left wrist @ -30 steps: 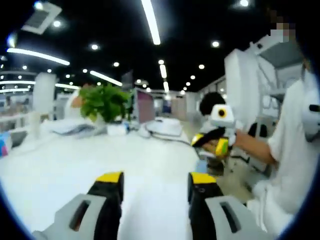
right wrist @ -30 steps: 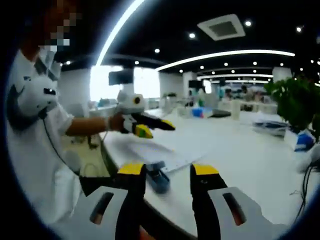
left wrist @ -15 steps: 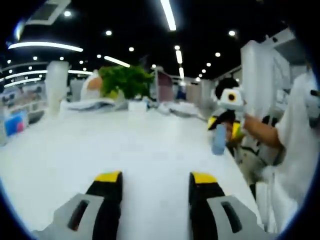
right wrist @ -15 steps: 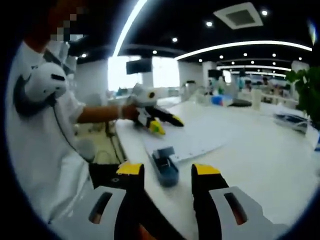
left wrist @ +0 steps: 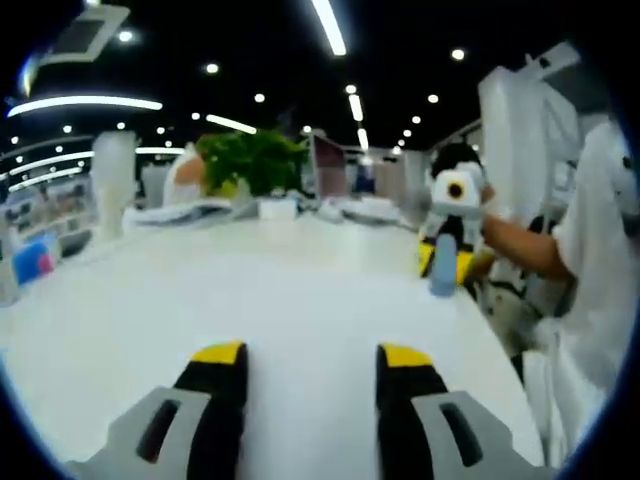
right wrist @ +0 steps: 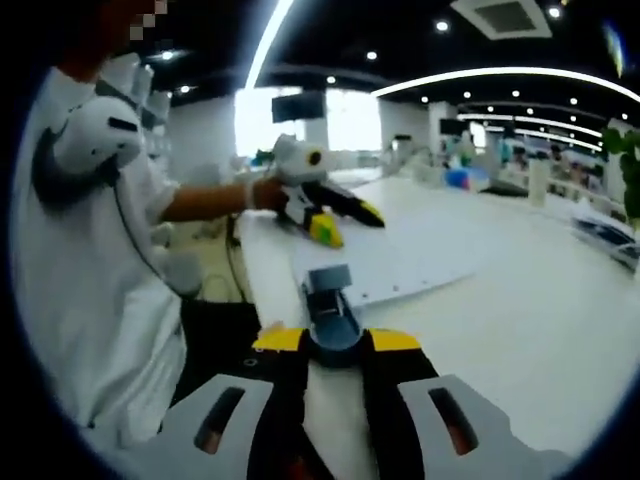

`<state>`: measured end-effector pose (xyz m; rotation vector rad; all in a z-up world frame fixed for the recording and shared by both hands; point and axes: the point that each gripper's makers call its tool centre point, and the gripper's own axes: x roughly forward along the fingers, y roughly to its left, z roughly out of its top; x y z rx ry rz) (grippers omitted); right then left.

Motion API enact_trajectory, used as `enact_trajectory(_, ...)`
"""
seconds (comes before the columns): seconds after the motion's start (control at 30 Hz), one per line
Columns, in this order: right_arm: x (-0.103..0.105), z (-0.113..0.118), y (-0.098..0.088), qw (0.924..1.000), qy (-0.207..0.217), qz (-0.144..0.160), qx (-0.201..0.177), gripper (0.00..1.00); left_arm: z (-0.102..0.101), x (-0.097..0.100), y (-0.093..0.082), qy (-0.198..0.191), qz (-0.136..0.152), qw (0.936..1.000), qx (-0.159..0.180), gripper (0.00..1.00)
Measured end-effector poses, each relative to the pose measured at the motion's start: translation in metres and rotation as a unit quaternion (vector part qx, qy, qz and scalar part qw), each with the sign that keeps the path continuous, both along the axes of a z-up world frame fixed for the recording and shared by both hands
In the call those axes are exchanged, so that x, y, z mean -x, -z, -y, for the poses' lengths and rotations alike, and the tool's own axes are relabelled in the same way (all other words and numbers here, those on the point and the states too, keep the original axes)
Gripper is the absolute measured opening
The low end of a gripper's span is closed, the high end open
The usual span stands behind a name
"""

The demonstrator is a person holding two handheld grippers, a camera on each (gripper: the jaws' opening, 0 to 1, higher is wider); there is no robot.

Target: Pick up the paper insert the paper into the punch align the paper edges press the punch to punch holes

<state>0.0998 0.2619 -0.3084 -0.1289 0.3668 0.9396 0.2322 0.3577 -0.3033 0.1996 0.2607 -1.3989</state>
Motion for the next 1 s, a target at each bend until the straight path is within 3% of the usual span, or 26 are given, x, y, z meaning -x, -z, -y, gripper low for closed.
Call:
enact_trajectory(0.4, -0.015, 0.013, -0.002, 0.9995, 0.031, -0.003, 0.002, 0.24, 0.002, -0.002, 0.001, -0.005, -0.003, 1.0000, 0.001, 0.46)
enact_trajectory(0.63, -0.034, 0.021, -0.002, 0.9975, 0.070, -0.004, 0.007, 0.24, 0.002, -0.002, 0.001, -0.004, -0.001, 1.0000, 0.001, 0.45)
enact_trajectory(1.0, -0.071, 0.046, -0.002, 0.9846, 0.171, 0.004, 0.035, 0.23, 0.003, -0.004, 0.001, -0.005, 0.005, 1.0000, 0.001, 0.43)
